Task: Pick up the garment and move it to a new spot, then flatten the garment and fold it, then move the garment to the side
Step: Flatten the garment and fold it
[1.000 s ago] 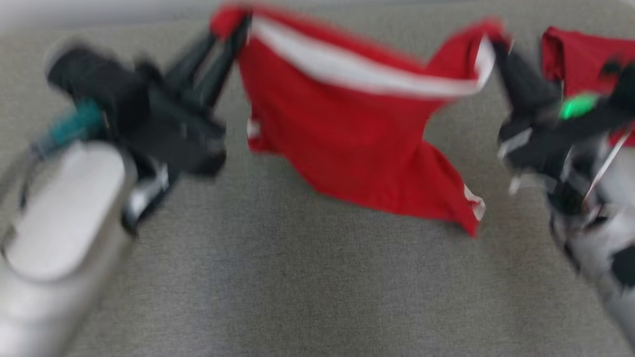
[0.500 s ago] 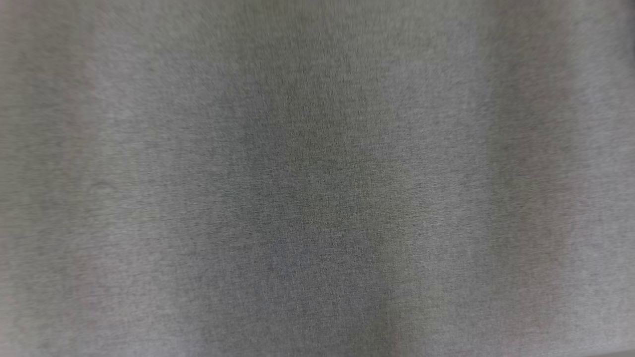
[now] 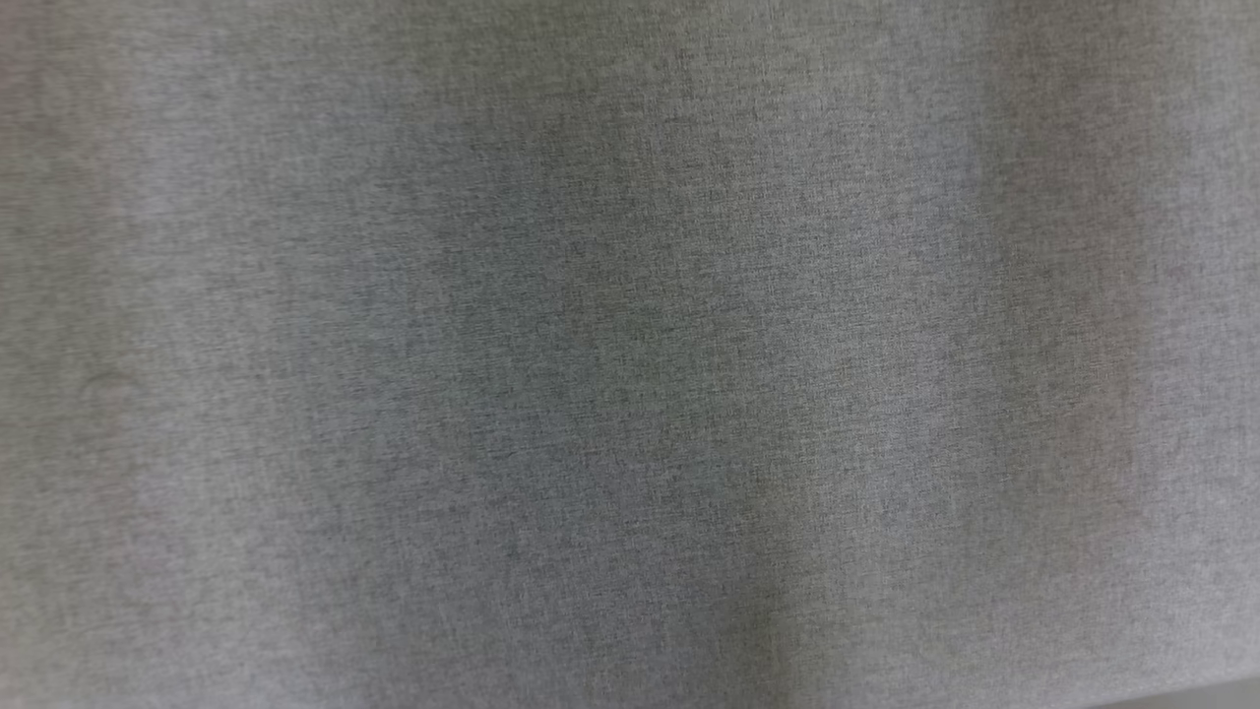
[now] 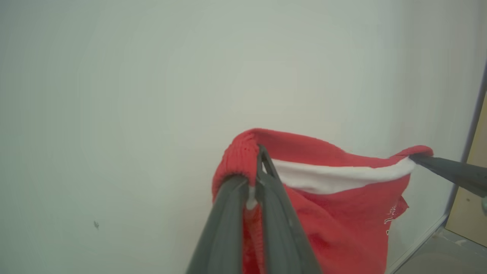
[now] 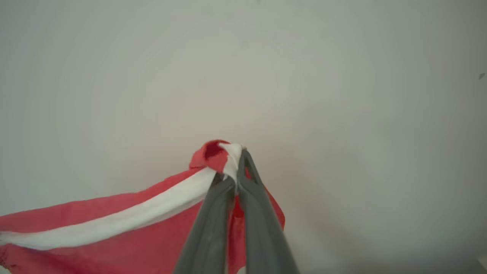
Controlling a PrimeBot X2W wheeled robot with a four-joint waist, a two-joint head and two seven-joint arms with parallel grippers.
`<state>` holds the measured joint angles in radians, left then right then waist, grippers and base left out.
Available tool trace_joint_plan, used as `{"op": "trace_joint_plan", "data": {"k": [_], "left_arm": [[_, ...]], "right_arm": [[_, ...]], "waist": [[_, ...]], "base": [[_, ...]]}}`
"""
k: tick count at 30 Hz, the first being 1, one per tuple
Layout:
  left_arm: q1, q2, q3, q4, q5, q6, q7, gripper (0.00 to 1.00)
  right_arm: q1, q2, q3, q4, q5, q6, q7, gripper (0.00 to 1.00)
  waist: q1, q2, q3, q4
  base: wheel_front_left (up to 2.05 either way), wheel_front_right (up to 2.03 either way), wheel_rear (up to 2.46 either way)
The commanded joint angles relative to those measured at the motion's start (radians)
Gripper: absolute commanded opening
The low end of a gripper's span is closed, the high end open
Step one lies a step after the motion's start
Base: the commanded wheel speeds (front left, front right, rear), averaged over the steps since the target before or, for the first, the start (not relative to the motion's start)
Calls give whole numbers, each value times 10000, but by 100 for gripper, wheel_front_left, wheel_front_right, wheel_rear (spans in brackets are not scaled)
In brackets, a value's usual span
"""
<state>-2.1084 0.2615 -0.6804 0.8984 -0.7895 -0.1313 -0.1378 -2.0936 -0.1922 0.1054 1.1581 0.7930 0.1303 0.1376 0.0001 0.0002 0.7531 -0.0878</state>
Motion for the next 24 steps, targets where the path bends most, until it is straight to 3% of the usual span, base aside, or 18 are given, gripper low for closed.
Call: {"op": "trace_joint_plan", "data": {"k": [1,14,21,24], "left_arm": [[-161,-18,-65,84,-95,20,-95,0],[-522,2,-947,507,-675,20,-816,0],[359,31,-1026,294,-1269,20,-1121,0],[1301,184,-1294,-262,-1705,19,-1099,0]], "right_arm": [[-78,70,83,58,-103,-1,-23,0],[-75,38,381,151,-63,-1,-404,0],[867,132,606,-431,360,-1,-343,0],[1913,104,780,-1218,851,-1,-139,0]], "waist": [[-1,-2,118,-77],[-1,-2,294,-179],[-1,-2,151,-197],[-1,-2,-20,-181]], "base": [[0,0,0],[0,0,0],[0,0,0],[0,0,0]]}}
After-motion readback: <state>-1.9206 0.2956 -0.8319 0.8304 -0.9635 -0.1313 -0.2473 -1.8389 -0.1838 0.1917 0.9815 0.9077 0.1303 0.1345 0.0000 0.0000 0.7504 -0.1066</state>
